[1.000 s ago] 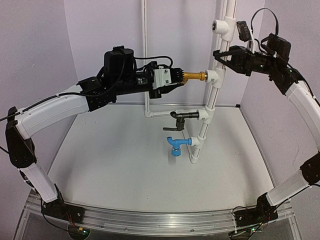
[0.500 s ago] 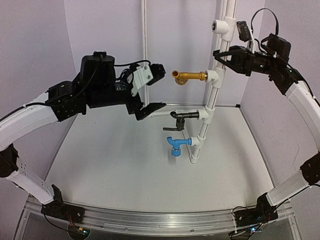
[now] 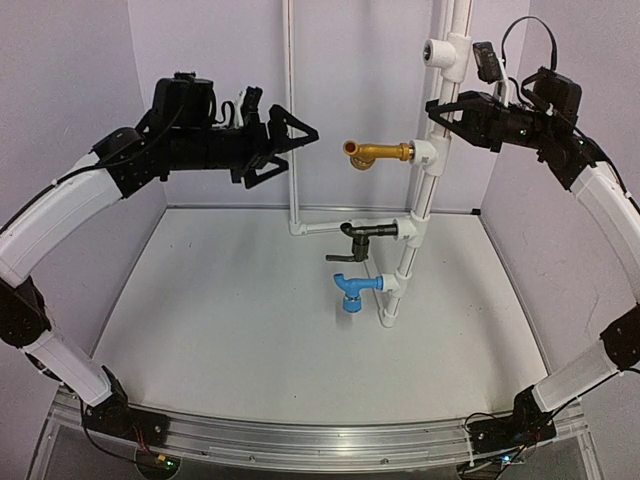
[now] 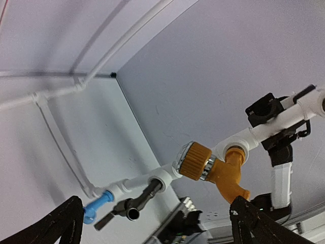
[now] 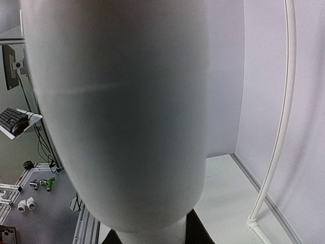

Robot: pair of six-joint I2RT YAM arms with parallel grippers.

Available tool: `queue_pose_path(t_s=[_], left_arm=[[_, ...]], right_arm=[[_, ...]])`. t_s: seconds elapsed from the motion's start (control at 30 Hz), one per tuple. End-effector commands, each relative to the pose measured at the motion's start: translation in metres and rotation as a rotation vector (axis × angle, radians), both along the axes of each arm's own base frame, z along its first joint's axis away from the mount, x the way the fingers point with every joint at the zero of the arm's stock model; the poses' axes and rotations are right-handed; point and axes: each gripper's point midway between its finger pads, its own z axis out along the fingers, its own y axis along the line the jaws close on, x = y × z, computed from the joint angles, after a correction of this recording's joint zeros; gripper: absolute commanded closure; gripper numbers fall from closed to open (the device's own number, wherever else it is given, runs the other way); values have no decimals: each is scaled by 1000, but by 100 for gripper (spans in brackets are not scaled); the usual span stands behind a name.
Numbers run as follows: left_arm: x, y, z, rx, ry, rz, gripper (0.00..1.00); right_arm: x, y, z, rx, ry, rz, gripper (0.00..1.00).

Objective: Install the water faucets

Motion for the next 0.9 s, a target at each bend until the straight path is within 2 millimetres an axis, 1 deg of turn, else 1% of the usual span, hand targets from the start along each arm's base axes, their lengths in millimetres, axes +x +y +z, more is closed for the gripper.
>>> queue_pose_path(t_s=[0.0, 0.17, 0.3, 0.47, 0.77, 0.87], left_arm=[[-23, -25, 19, -310, 364, -157, 0], [-24, -37, 30, -446, 465, -230, 0], [-21, -49, 30, -511, 528, -281, 0], [-16, -65, 24, -546, 603, -342, 0], [-24, -97, 22, -530, 639, -444, 0], [-26, -106, 22, -538, 637, -472, 3]], right_arm=[[3, 1, -33, -38, 284, -2, 100], [2, 1, -35, -39, 285, -9, 100], [2, 0, -34, -40, 278, -12, 100], [2, 0, -35, -41, 276, -11, 100], [2, 0, -37, -43, 278, -12, 100], [2, 0, -38, -43, 280, -12, 100]])
